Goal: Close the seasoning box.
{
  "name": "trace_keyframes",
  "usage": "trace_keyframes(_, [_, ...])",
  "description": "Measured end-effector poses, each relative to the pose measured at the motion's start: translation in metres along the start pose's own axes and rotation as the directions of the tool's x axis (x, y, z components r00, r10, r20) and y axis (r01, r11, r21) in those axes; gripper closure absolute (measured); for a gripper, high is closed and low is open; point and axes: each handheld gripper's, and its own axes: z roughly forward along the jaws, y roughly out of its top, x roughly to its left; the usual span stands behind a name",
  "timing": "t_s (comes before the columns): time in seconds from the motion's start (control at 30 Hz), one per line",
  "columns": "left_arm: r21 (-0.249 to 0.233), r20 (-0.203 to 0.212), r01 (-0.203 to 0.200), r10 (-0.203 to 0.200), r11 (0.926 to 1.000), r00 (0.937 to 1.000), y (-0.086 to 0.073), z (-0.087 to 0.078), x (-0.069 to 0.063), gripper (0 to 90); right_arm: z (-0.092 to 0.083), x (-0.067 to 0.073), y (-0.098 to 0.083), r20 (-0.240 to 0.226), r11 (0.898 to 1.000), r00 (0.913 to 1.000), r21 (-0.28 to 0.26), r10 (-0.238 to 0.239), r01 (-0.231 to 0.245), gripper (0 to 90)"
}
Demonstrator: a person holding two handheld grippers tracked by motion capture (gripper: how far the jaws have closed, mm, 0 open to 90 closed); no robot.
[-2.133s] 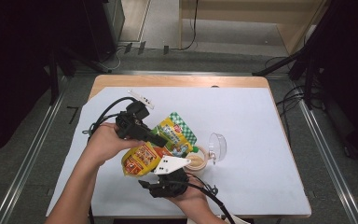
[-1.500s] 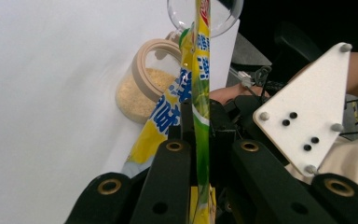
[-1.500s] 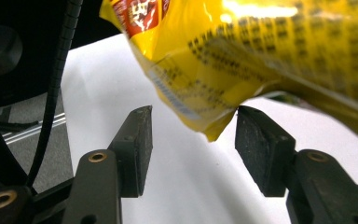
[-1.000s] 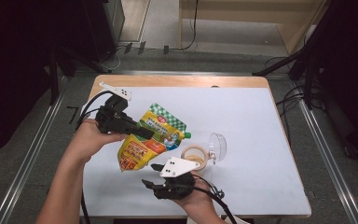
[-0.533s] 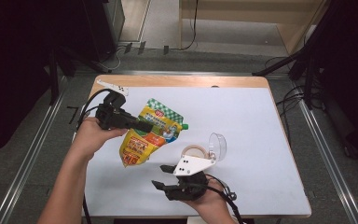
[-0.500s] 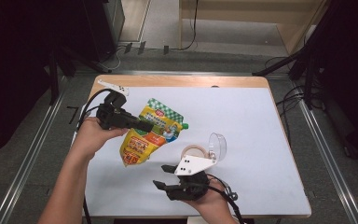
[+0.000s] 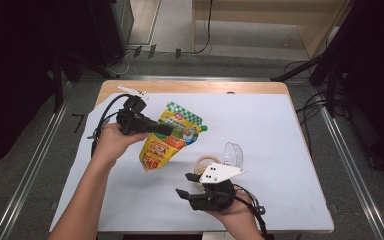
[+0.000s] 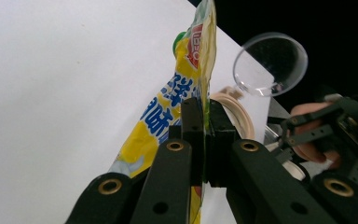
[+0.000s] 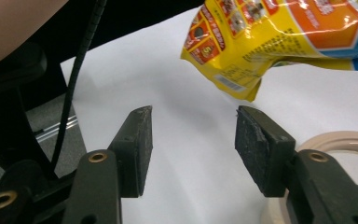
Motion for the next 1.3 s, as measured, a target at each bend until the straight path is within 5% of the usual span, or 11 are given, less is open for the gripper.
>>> trace_keyframes(0.3, [-0.035,-0.054,-0.055,0.053,0.9979,0.9971,-0.002,0.020,0.008,89.2,0.002,-0.002,-0.001,0.002,1.000,1.0000,0.013,0.000,0.000,47.5])
trace_keyframes(0.4, [-0.032,-0.047,-0.035,0.034,0.9989,0.9983,-0.006,0.023,0.015,89.2,0.001,-0.003,0.000,0.005,1.000,1.0000,0.010,0.000,0.000,47.5])
trace_keyframes(0.5, [-0.059,-0.036,-0.009,0.007,0.9982,0.9993,-0.008,0.019,0.019,89.2,-0.001,-0.003,0.001,0.008,1.000,1.0000,0.008,0.000,0.000,47.5])
trace_keyframes(0.83, [-0.040,-0.036,0.016,-0.017,0.9991,0.9992,-0.020,0.005,0.020,88.1,-0.006,-0.005,0.007,0.006,1.000,1.0000,-0.002,-0.002,0.002,47.5])
trace_keyframes(1.3, [-0.010,-0.077,-0.030,0.029,0.9995,0.9966,-0.034,-0.007,0.008,86.6,-0.016,-0.011,0.020,0.023,1.000,0.9997,0.014,-0.013,0.012,49.3])
